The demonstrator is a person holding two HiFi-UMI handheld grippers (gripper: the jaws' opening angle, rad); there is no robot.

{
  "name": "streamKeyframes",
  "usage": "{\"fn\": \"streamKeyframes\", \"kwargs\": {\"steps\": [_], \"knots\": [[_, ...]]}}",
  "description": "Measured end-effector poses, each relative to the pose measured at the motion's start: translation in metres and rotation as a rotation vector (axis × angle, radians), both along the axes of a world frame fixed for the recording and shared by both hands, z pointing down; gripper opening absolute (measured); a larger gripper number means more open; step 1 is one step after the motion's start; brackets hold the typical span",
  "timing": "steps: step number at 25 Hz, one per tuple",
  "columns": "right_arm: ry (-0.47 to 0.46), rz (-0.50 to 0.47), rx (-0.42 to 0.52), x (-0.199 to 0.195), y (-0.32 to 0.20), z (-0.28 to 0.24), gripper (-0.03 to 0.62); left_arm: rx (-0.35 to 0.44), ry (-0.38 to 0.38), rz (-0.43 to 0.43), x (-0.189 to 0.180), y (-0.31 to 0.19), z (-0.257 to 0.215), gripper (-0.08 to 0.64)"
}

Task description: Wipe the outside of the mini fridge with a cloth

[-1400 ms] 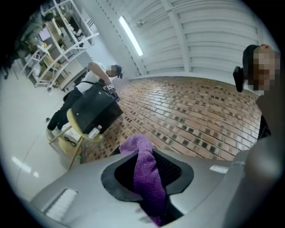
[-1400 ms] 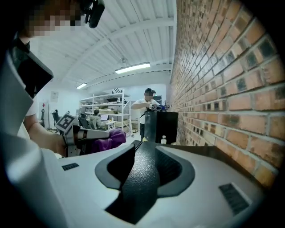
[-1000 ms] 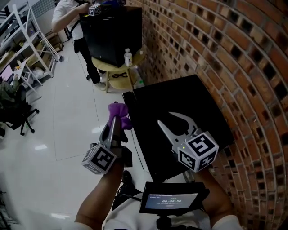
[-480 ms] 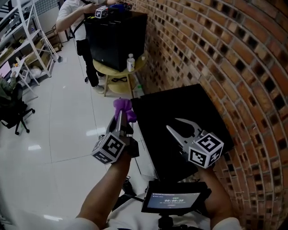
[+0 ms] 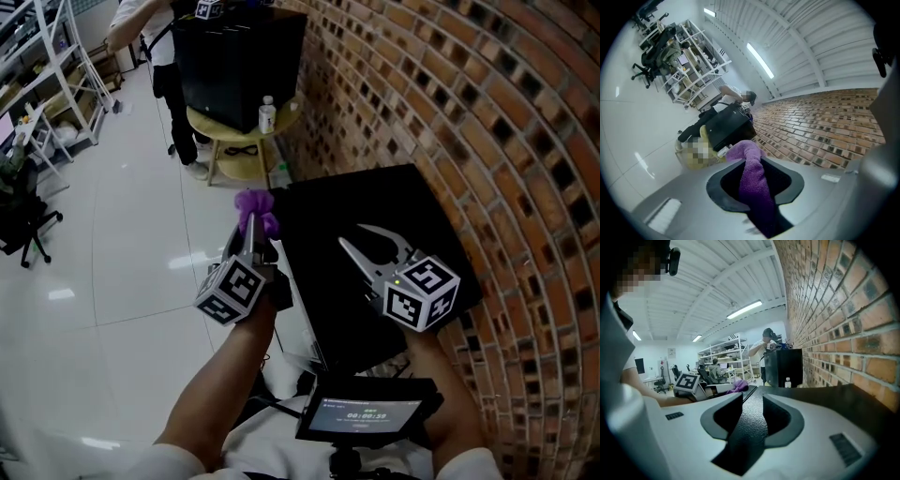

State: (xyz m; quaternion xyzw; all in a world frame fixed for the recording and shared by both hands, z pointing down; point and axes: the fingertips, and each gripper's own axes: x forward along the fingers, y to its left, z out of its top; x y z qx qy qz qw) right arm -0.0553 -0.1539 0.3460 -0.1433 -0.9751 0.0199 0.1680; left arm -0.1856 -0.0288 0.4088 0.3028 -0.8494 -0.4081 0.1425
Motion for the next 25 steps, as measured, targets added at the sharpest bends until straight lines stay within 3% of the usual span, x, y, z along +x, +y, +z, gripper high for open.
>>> {"fn": "streamKeyframes", "kwargs": {"steps": [7, 16, 25], "knots": [[0.01, -0.008, 0.011, -0.002, 0.0, 0.002, 0.129, -0.003, 0.017, 0.017, 0.003, -0.007, 0.017, 0.079], [0.022, -0.103, 0.072, -0.034, 0.021, 0.003, 0.129, -0.051, 0.036, 0.041, 0.002, -0.014, 0.042, 0.075], [-0.016, -0.109, -0.013, -0.039, 0.022, -0.002, 0.127, -0.103, 0.07, 0.05, 0.002, -0.015, 0.081, 0.075]]}}
